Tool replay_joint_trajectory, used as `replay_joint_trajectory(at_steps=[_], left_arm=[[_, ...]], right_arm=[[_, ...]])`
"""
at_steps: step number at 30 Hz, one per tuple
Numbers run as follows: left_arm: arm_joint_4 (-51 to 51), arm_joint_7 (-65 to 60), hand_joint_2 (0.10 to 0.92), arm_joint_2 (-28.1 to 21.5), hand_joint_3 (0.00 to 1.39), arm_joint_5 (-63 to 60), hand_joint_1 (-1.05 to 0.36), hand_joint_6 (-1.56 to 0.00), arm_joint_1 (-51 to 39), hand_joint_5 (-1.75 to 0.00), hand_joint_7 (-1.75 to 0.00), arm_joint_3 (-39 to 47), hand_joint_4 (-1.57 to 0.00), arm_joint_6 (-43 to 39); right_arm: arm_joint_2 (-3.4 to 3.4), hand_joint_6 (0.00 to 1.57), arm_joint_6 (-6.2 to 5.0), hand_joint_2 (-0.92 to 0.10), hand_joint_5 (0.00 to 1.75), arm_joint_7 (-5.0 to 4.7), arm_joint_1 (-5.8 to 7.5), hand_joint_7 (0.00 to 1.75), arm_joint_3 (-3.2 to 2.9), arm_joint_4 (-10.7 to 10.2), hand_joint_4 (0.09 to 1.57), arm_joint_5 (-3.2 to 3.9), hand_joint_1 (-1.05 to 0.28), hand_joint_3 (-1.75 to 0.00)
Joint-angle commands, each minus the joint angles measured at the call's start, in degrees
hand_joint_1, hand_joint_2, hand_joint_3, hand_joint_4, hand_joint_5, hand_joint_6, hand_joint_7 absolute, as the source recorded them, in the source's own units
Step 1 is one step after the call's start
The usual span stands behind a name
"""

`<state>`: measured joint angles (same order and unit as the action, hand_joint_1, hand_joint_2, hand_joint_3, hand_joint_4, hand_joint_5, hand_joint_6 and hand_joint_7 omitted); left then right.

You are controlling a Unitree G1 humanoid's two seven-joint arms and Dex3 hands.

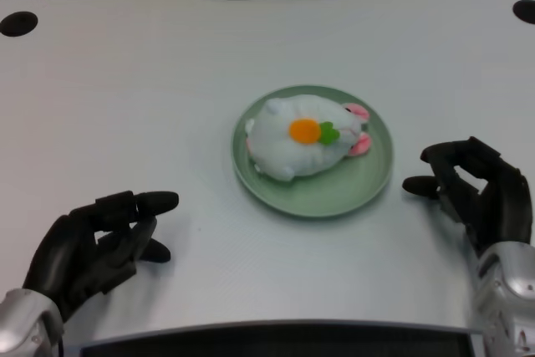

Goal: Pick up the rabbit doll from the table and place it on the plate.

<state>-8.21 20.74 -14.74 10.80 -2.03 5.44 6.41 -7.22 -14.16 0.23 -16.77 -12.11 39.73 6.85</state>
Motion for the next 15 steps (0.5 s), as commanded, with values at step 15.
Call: replay_joint_trajectory(at_steps=[15], left_arm=[[-5.20, 1.43, 0.921, 1.05, 0.65, 0.42, -0.50, -0.45, 0.80, -1.61, -1.31, 1.11, -0.50, -5.27]], right_arm=[[-0.25, 0.83, -0.72, -0.92, 0.90, 0.93, -0.44, 1.18, -0.93, 1.79, 0.84, 0.46, -0.76, -0.12]])
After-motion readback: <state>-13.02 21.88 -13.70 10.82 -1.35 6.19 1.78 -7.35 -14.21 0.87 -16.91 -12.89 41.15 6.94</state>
